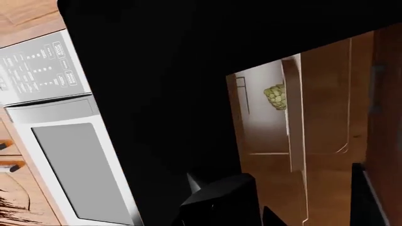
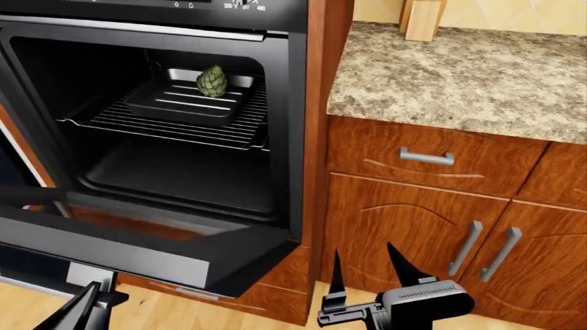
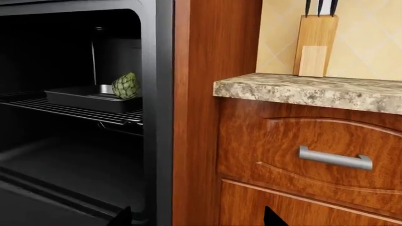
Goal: Open the oven door
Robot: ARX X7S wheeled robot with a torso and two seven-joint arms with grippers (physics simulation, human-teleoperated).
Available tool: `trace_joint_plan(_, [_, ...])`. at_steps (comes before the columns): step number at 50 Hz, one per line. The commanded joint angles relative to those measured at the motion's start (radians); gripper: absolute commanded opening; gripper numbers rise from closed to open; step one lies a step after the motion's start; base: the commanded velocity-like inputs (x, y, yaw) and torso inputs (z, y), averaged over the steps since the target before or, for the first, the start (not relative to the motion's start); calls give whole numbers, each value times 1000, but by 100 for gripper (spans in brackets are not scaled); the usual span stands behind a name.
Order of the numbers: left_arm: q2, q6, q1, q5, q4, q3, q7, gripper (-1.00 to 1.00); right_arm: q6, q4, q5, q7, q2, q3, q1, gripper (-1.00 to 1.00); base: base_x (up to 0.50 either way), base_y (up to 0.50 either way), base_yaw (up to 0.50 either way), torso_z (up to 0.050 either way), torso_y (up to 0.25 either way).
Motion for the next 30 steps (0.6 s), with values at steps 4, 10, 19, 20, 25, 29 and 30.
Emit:
trace_joint_plan(4, [-6, -58, -7, 7, -4, -214, -242, -100, -7, 11, -2, 3, 0, -5, 0, 100, -7, 3, 10, 3, 5])
trace_joint_plan(10, [0, -53, 2, 5, -22, -214, -262, -100, -8, 10, -2, 4, 1, -6, -1, 100, -7, 2, 10, 2, 8])
trace_joint_plan(19, [14, -41, 5, -1, -65, -204, -292, -100, -9, 10, -5, 6, 3, -9, -2, 100, -7, 3, 10, 4, 6])
trace_joint_plan(20, [15, -41, 7, -1, -69, -203, -295, -100, -8, 10, -5, 7, 3, -10, -2, 100, -13, 1, 10, 0, 12])
trace_joint_plan(25, [22, -39, 15, 1, -88, -200, -308, -100, -5, 7, -6, 8, 4, -12, -2, 100, -6, 3, 10, 2, 7])
trace_joint_plan(29, [27, -34, 14, 0, -108, -195, -320, -100, -5, 8, -7, 9, 4, -13, -1, 100, -7, 3, 10, 3, 6])
trace_joint_plan(30, [29, -32, 11, 0, -116, -193, -322, -100, -4, 7, -7, 9, 4, -14, -1, 100, -13, 1, 10, 0, 0])
